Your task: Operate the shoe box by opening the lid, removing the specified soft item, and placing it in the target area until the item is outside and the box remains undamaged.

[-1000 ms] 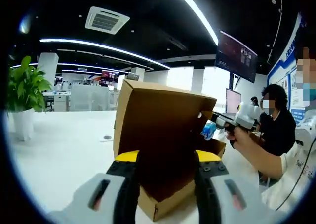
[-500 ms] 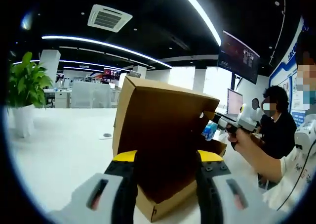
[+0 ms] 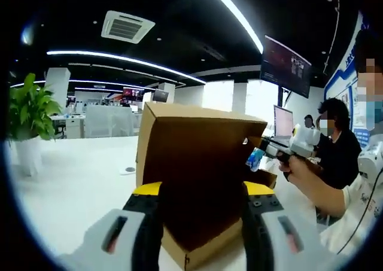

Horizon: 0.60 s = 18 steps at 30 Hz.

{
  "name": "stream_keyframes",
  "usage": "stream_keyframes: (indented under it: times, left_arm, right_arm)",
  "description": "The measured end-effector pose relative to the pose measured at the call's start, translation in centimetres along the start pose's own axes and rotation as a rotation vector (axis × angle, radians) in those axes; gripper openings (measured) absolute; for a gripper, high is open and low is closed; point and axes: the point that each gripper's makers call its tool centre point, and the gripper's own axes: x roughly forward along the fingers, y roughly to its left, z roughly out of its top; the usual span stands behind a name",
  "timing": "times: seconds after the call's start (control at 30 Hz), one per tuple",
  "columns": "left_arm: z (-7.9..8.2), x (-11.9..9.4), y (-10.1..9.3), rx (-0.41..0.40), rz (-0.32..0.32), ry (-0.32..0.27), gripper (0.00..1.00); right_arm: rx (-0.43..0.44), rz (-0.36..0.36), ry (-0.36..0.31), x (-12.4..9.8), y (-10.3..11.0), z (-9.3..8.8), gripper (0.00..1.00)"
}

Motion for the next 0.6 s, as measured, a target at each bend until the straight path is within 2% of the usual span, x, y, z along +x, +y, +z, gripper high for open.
stream_keyframes:
  times: [0.2, 0.6]
  left_arm:
    - [0.9, 0.0, 0.1, -0.017, 0.000, -0.038, 0.52]
    - [1.2, 0.2, -0.5, 0.010, 0.003, -0.047, 0.53]
  right_arm:
    - [-0.018, 0.007, 0.015, -0.2, 0.1, 0.0, 0.02]
    - [-0.016, 0.024, 0.022, -0.3, 0.3, 0.0, 0.02]
